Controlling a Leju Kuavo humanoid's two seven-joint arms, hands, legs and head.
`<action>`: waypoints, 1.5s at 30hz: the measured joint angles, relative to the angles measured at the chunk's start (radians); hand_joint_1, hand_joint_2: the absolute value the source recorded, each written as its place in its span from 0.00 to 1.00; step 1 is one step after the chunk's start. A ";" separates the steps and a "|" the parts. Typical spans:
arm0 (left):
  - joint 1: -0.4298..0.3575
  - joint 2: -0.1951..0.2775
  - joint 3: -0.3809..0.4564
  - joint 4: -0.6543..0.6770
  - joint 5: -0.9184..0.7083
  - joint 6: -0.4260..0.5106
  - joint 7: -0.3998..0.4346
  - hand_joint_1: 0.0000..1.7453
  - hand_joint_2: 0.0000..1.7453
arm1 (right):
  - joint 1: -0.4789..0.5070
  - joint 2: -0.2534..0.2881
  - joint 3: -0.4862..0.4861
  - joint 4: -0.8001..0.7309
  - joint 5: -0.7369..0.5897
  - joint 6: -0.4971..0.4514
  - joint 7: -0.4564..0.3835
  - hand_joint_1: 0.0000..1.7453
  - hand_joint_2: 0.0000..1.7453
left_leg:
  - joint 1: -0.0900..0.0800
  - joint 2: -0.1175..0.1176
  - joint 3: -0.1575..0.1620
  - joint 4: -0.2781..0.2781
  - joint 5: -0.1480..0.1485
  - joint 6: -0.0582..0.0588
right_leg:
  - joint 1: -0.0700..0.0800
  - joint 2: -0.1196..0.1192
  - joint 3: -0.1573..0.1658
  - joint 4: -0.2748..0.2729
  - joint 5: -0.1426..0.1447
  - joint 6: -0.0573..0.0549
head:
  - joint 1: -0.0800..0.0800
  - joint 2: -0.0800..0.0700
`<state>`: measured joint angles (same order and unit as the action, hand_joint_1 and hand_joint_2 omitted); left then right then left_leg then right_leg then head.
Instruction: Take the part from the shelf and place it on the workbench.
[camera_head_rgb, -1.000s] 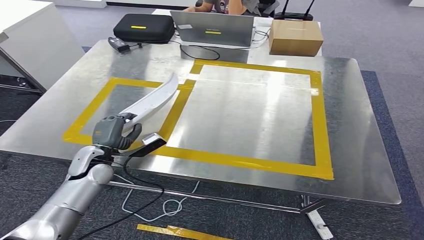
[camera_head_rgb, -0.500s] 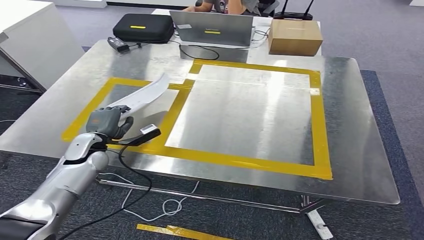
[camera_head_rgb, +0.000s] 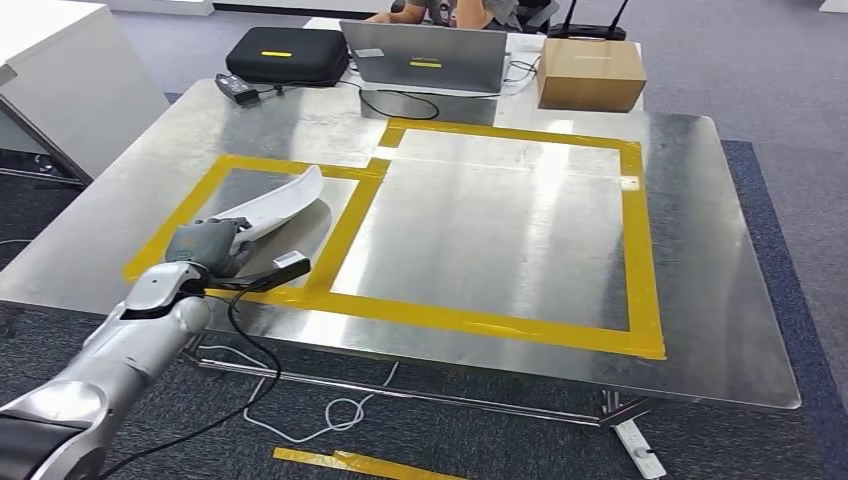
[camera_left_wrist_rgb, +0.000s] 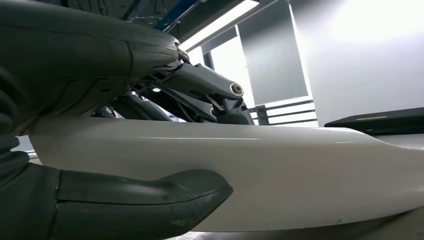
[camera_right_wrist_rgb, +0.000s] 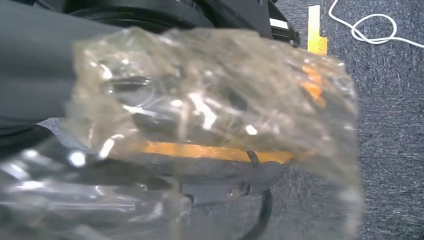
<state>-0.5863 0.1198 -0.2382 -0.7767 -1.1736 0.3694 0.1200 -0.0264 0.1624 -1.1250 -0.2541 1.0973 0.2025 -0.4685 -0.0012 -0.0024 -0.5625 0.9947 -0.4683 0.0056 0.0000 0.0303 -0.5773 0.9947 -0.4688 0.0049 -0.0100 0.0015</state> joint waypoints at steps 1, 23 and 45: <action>-0.002 0.001 0.000 0.005 0.000 -0.001 0.000 0.50 1.00 | 0.000 -0.001 0.002 0.000 0.001 0.001 0.000 0.00 0.00 | 0.000 0.000 0.000 0.000 0.000 0.000 | 0.000 0.000 0.000 0.000 0.000 0.000 | 0.000 0.000; 0.186 -0.025 0.045 -0.248 0.314 0.037 -0.206 0.00 0.00 | 0.010 -0.003 0.005 0.008 -0.012 -0.008 0.000 0.00 0.00 | 0.000 0.000 0.000 0.000 -0.001 0.001 | 0.000 0.000 0.000 0.000 -0.001 0.000 | 0.000 0.000; 0.341 -0.027 0.071 -0.485 0.521 -0.034 -0.293 0.00 0.00 | 0.023 0.013 -0.002 -0.015 -0.024 0.025 0.016 0.00 0.00 | 0.000 0.000 0.000 0.000 -0.002 0.000 | 0.000 0.001 0.000 0.000 -0.002 0.000 | 0.000 0.000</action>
<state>-0.2453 0.0933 -0.1677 -1.2619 -0.6526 0.3350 -0.1735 -0.0031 0.1753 -1.1267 -0.2690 1.0732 0.2279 -0.4525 -0.0013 -0.0023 -0.5626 0.9947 -0.4702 0.0060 -0.0001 0.0309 -0.5774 0.9947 -0.4708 0.0050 -0.0100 0.0015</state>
